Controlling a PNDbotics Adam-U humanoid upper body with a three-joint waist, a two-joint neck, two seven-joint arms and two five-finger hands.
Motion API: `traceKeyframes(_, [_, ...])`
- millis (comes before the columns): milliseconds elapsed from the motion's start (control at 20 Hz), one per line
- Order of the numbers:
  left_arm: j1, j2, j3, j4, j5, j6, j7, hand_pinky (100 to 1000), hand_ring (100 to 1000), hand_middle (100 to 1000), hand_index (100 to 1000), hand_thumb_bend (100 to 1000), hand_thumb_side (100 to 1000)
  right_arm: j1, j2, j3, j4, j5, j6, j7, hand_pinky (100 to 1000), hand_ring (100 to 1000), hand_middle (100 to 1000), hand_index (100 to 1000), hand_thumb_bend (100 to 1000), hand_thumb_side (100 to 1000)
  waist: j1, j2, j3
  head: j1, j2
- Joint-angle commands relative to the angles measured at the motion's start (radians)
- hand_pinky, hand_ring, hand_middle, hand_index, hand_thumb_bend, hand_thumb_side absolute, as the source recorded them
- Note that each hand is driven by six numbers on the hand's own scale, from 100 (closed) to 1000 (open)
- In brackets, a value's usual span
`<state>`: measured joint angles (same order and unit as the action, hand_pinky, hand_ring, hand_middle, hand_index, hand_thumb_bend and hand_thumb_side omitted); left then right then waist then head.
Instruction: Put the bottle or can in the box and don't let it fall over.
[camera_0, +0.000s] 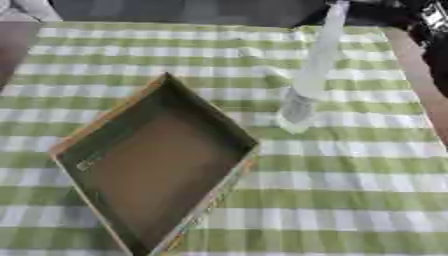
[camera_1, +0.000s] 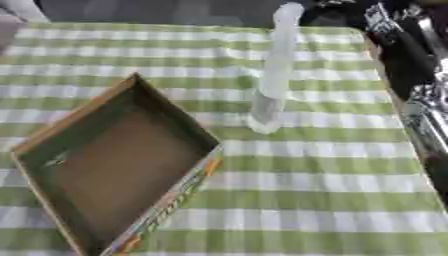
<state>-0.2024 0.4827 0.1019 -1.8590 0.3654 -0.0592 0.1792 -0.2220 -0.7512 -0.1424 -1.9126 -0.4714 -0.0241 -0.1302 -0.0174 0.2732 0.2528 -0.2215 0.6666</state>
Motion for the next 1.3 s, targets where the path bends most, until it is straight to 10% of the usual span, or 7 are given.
traceKeyframes(50, [-0.004,0.020,0.013,-0.024,-0.006,-0.002,0.005,906,830,930,861,160,876,-0.005,-0.031,-0.018,-0.022,0.006,-0.003,-0.004,877,1000,1000,956,100,541,0.003,-0.011,-0.002,0.004,-0.004])
traceKeyframes(650, [-0.006,0.021,0.012,-0.025,-0.007,0.000,0.007,905,832,930,860,159,877,0.003,-0.037,-0.018,-0.025,0.010,-0.004,0.010,880,1000,1000,969,100,547,0.003,-0.009,-0.002,0.005,-0.006])
traceKeyframes(1300, [-0.008,0.021,0.011,-0.023,-0.008,0.002,0.009,904,834,930,859,160,879,0.018,-0.045,-0.023,-0.023,0.117,0.032,0.200,930,1000,1000,1000,100,478,0.003,-0.005,-0.003,0.003,-0.012])
